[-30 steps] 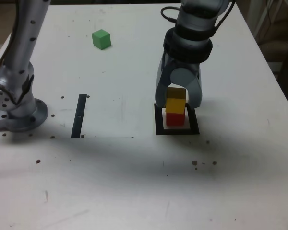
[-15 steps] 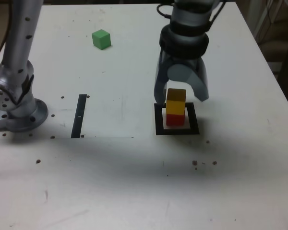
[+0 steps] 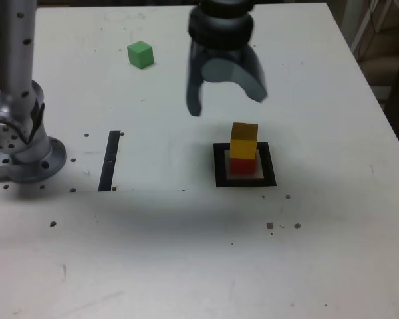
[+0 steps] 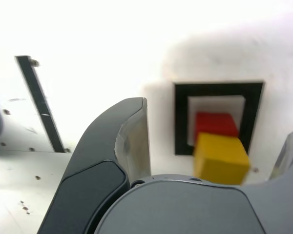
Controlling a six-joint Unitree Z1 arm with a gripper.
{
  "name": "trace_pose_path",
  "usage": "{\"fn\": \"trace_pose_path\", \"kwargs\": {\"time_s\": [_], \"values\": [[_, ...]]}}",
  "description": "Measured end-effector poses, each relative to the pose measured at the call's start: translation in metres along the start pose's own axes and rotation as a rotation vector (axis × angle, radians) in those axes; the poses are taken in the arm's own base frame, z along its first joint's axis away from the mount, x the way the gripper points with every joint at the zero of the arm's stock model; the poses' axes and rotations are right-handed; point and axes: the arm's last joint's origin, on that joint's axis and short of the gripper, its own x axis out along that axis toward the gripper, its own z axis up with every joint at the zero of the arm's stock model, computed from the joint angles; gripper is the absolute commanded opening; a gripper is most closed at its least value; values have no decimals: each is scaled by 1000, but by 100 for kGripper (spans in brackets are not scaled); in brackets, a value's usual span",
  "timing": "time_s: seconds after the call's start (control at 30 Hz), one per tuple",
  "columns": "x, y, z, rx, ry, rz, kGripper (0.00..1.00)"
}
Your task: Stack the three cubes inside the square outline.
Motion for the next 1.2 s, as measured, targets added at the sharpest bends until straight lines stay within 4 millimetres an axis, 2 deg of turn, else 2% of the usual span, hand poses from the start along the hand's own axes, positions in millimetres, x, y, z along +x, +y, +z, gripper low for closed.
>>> {"fn": "trace_pose_path", "kwargs": {"time_s": [0.17,0.27,0.47,0.9,1.2], "values": [[5,15,-14,-37,27,-9,99],[7,31,-29,-78,44,-13,99],[13,57,-45,-134,77,-22,99],[24,127,-83,-312,115,-62,100],[29,161,-105,-410,114,-79,100]]}}
